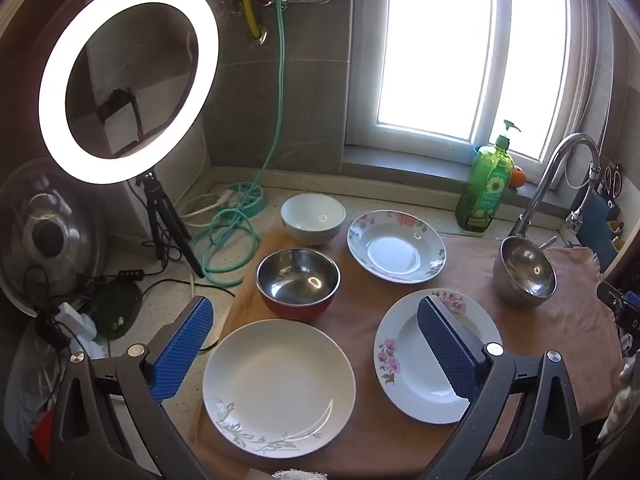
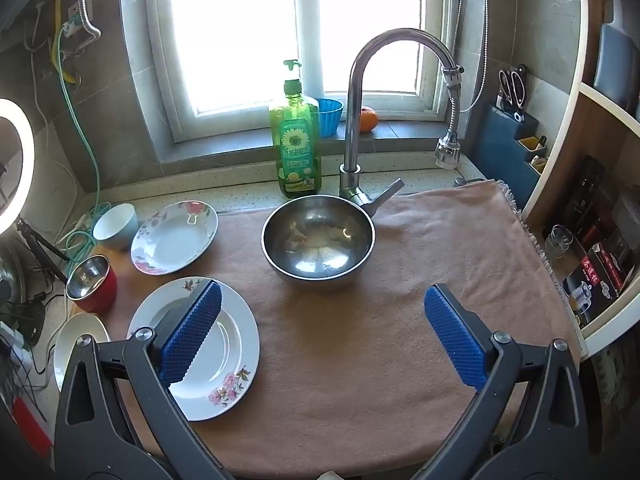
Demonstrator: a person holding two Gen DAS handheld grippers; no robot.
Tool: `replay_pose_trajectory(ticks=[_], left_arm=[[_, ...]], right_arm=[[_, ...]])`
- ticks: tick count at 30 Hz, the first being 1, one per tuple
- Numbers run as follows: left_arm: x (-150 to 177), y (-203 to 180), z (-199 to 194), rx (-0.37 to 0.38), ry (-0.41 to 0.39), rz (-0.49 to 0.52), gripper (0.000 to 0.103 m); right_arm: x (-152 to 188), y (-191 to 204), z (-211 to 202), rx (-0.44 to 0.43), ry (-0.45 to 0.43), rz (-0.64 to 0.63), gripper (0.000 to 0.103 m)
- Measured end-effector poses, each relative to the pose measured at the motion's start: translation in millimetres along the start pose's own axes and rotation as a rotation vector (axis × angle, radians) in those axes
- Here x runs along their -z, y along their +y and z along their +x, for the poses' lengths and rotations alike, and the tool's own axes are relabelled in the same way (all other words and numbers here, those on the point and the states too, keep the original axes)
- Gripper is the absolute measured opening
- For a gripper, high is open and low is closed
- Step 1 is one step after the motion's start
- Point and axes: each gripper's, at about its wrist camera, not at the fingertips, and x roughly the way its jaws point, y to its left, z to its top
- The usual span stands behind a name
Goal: Organize plates and bowls
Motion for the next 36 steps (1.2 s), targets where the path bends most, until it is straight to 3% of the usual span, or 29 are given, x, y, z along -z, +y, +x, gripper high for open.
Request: replay_pose_trajectory(ticks=[36], left_arm=[[-0.6, -5.1, -0.6, -0.017, 0.003, 0.004, 0.102]], right_arm=[[1.2, 1.4, 1.8, -0.024, 0.007, 0.006, 0.103]])
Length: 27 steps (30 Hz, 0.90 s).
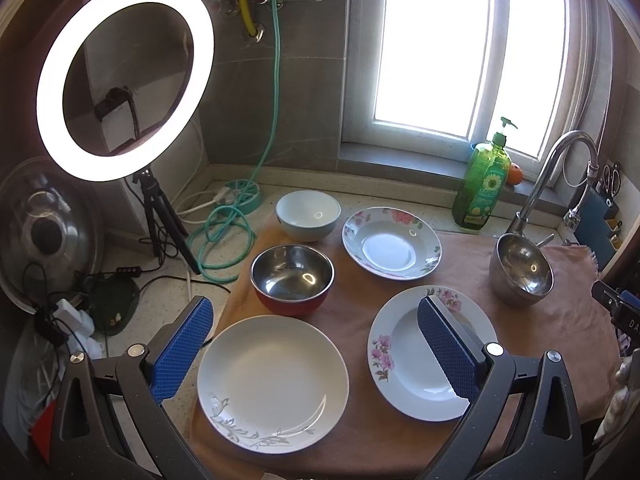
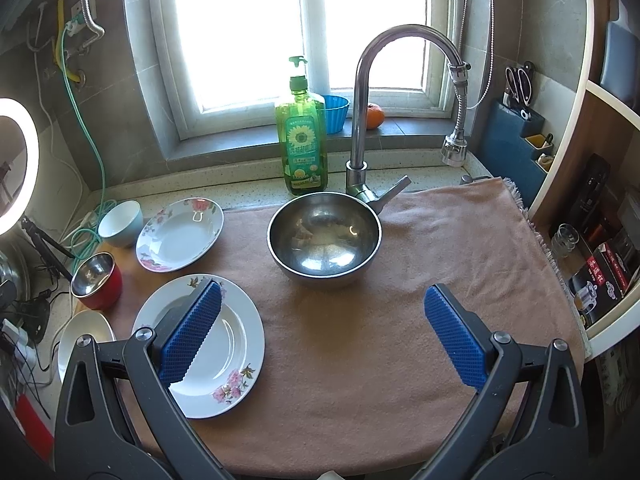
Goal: Organize plates and bowls
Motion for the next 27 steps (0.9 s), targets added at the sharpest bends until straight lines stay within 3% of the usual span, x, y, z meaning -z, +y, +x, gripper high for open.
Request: replay_pose_trajectory(ticks=[27], left_arm=[[-1.9, -7.1, 4.3, 0.012, 0.008, 0.008, 0.102]], right_arm=[[2.6, 2.1, 6.9, -0.011, 0.016, 0.0, 0.103]])
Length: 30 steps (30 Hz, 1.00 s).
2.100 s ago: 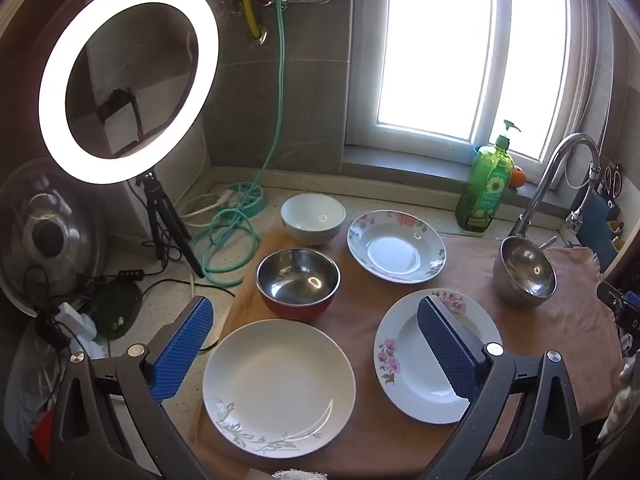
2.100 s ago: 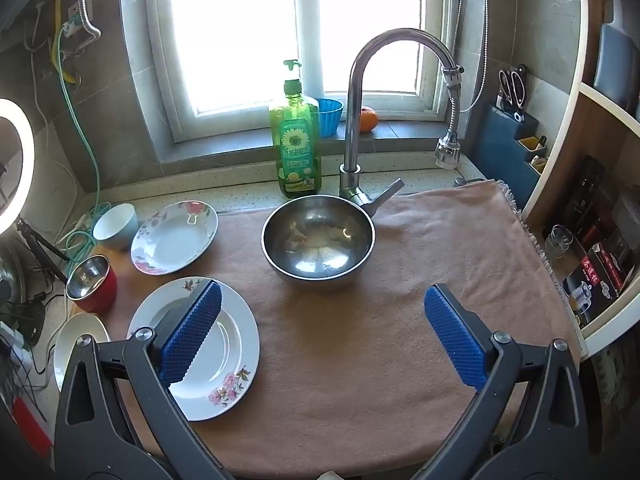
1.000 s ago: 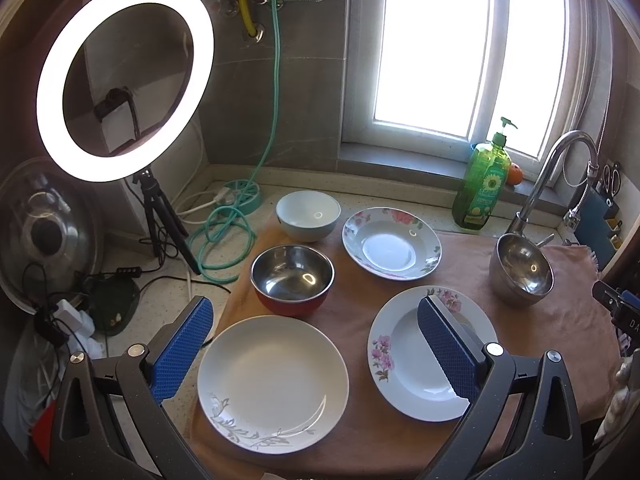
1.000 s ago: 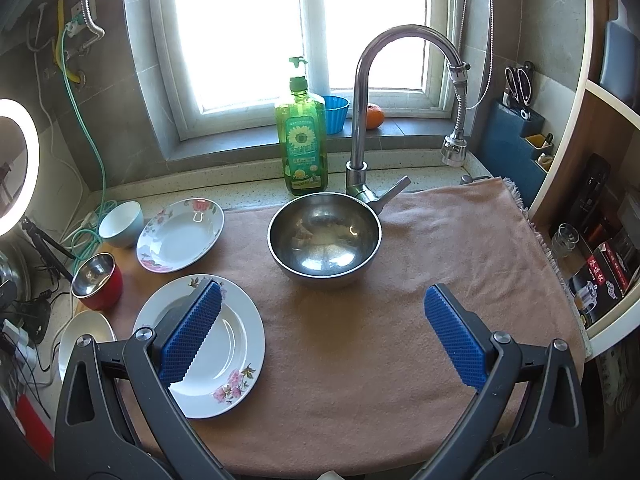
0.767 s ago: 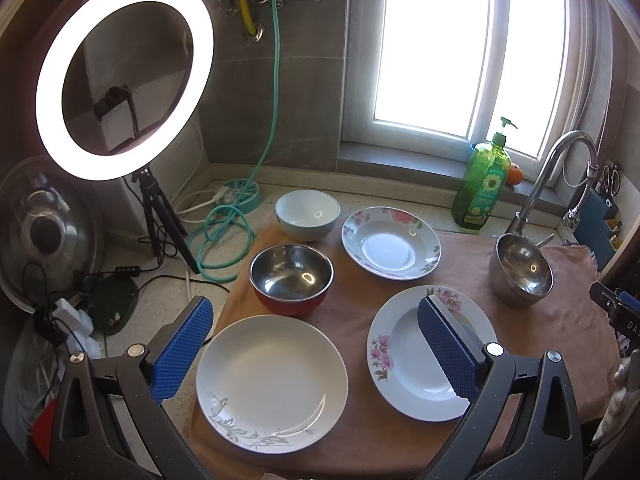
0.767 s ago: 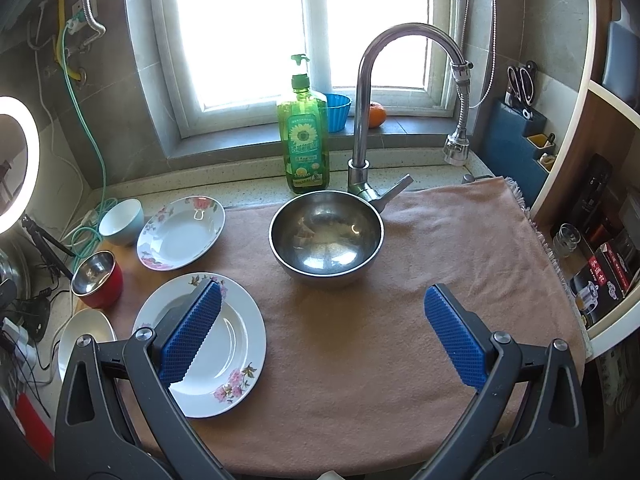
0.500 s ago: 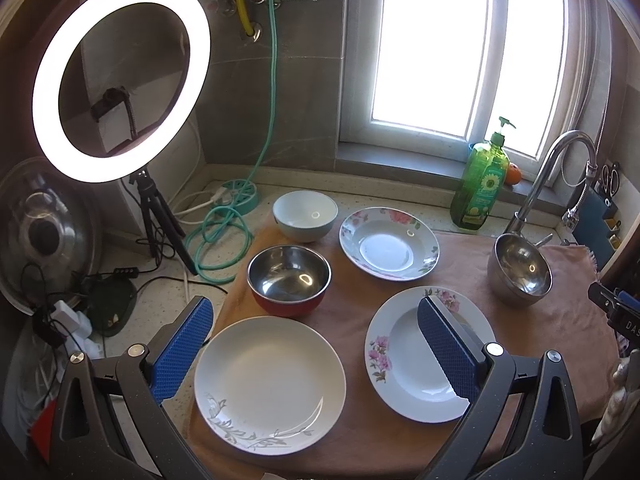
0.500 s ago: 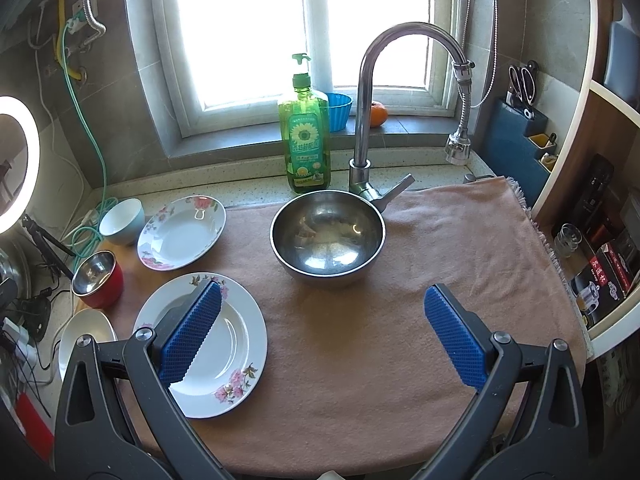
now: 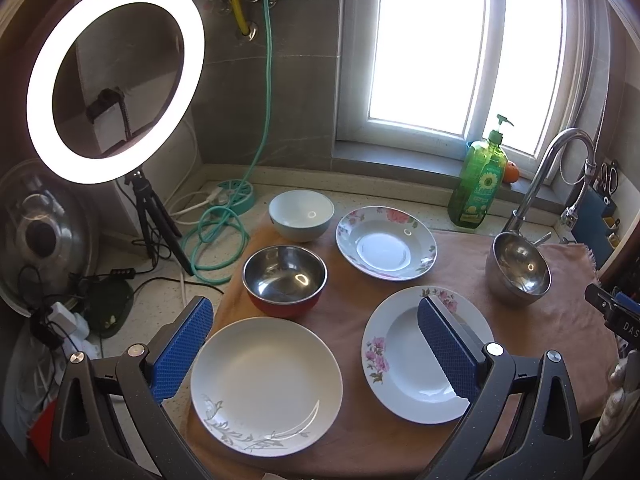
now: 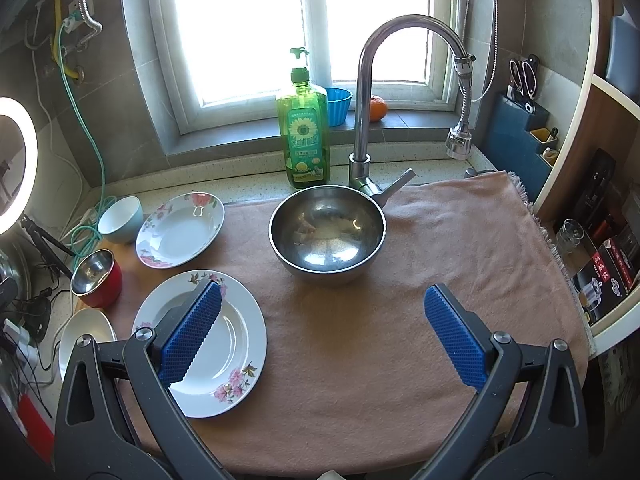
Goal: Organize plates and bowls
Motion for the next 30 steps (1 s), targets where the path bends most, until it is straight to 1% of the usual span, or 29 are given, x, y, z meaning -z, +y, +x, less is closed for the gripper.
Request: replay_pose_trajectory(ticks=[5, 19, 30], left_arm=[[0.7, 1.9, 0.8, 0.001, 0.003, 0.001, 0.102], [2.5, 1.3, 2.5, 0.006, 0.008, 0.001, 0.102], [6.9, -1.3, 12.8, 0.018, 0.04, 0.005, 0.102]], right_arm=[[4.8, -0.8, 4.6, -0.004, 0.009, 0.003, 0.103], [4.5, -2.3, 7.9, -0.006, 0.029, 0.008, 0.103], [5.9, -6.8, 16.7, -0.01, 0.062, 0.012, 0.103]])
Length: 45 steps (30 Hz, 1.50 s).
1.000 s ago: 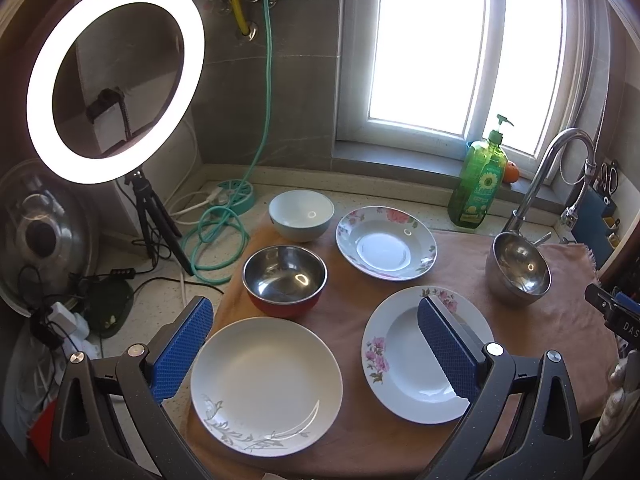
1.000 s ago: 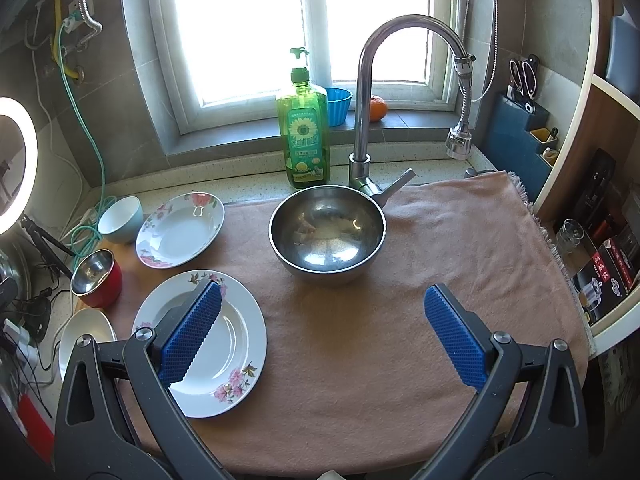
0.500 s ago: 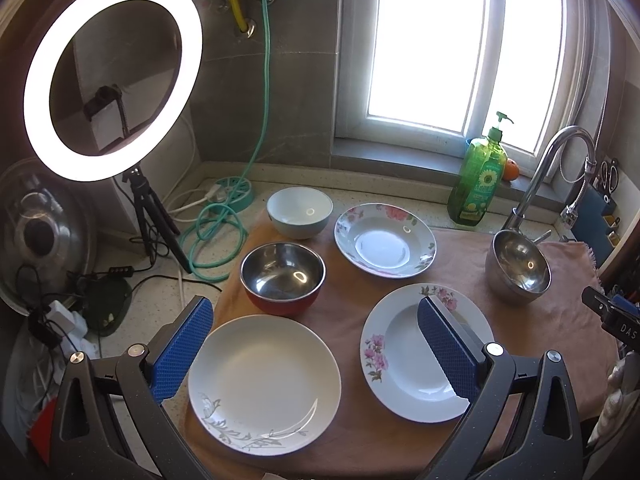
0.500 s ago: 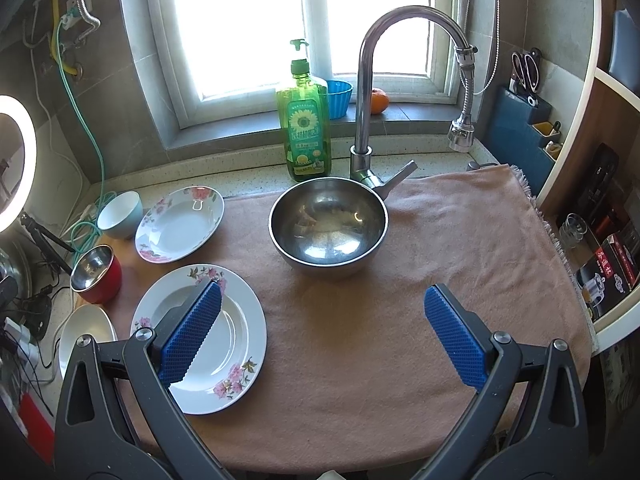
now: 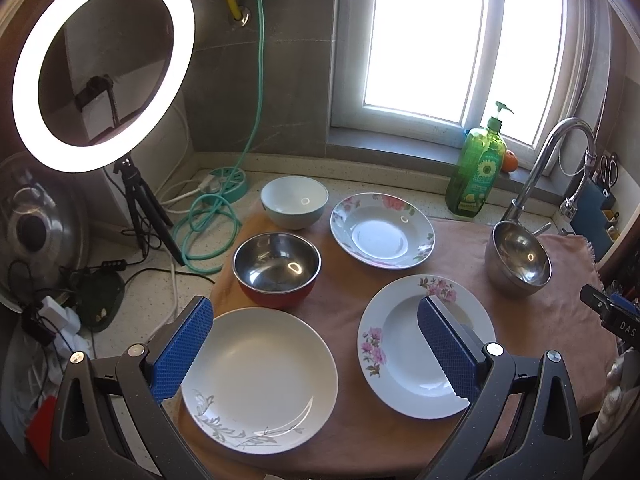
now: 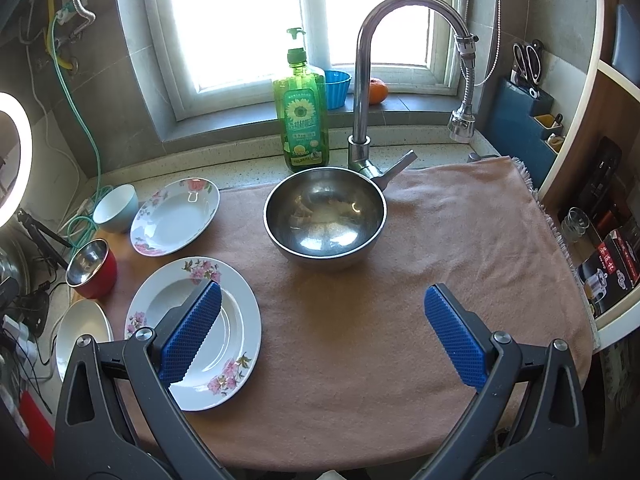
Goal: Organize plates and bowls
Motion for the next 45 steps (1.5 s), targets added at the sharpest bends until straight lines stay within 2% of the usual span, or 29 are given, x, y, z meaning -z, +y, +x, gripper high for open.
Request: replay_pose_trajectory(ticks=[13, 16, 24, 28, 32, 36, 40, 42, 45], left_arm=[[20.5, 2.7, 34.8, 0.078, 0.14, -0.038, 0.1], [25.7, -1.6, 44.8, 0.107, 0.179, -0.032, 0.091], [32.6, -11.5, 73.7, 0.206, 0.276, -0.051, 0.068], [32.6, -15.2, 93.0, 0.261, 0.332, -0.067, 0.06], [30.5, -19.7, 109.6, 0.275, 0.366, -0.054, 0.058], [30.5, -21.5, 129.3, 0.312, 0.425, -0.065, 0.041], [29.6, -18.5, 144.3, 0.314, 0.46, -0.077, 0.04], [29.8, -15.1, 151.2, 0.319, 0.479, -0.09, 0.033], [30.6, -13.1, 156.5, 0.337, 0.499, -0.104, 0.028]], right_arm=[[14.7, -14.8, 36.5, -0.112, 0.112, 0.056, 0.103], [20.5, -14.0, 47.4, -0.145, 0.15, 0.075, 0.101], [34.3, -5.9, 75.5, -0.235, 0.253, 0.072, 0.074], [37.7, -1.9, 90.0, -0.292, 0.303, 0.091, 0.061], [41.5, 0.0, 106.2, -0.336, 0.353, 0.117, 0.056], [44.6, 2.2, 119.9, -0.365, 0.395, 0.135, 0.048], [44.9, 5.4, 130.5, -0.378, 0.419, 0.147, 0.046], [44.0, 6.2, 134.0, -0.387, 0.426, 0.147, 0.043], [42.7, 6.7, 140.3, -0.402, 0.443, 0.156, 0.04]])
